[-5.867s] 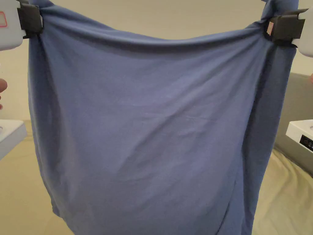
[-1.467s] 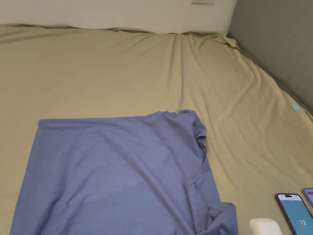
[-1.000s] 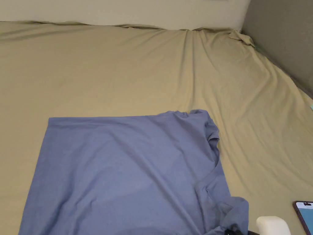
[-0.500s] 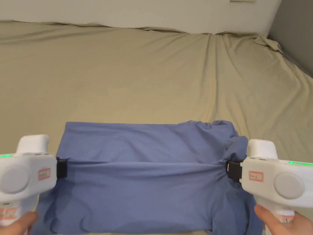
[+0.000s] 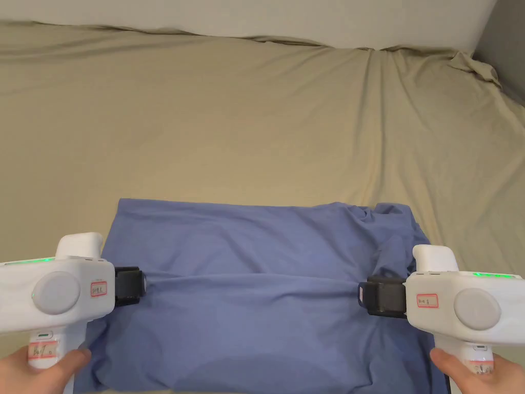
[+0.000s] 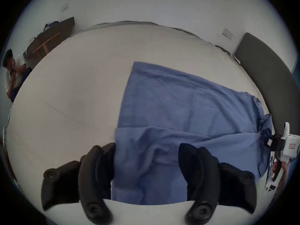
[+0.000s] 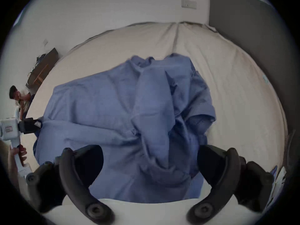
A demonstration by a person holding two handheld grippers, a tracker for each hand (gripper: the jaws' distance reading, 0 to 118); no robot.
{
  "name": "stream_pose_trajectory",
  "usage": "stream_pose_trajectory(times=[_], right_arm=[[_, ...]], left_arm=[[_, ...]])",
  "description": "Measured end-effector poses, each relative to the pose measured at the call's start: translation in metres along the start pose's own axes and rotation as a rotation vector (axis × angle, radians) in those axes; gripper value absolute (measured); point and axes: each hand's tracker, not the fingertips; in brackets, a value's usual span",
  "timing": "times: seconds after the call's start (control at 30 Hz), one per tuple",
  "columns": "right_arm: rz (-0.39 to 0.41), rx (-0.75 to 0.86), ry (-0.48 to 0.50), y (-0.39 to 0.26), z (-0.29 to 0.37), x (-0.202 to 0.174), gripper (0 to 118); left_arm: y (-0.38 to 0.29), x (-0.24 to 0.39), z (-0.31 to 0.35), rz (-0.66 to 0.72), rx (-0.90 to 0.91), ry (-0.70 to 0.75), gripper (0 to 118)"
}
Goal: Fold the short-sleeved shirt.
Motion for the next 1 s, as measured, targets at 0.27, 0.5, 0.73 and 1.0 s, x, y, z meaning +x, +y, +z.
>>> stream_pose_trajectory(times=[0.27, 0.5, 0.73, 1.0], right_arm=[[0.049, 0.249, 0.025, -0.029, 0.132, -0.012, 88], [0.07, 0.37, 0.045, -0.116, 0.23, -0.019, 4], [0.038, 0.348, 0.062, -0.143, 0.242, -0.015, 4], [0.044, 0.316, 0.078, -0.136, 0.223, -0.022, 4]], left_arm=[[-0.047, 0.012, 0.142, -0.143, 0.295, 0.034, 47], [-0.139, 0.033, 0.246, -0.136, 0.394, 0.028, 2], [-0.168, 0.038, 0.236, -0.169, 0.305, 0.063, 2], [-0.135, 0.011, 0.156, -0.124, 0.162, -0.017, 87]])
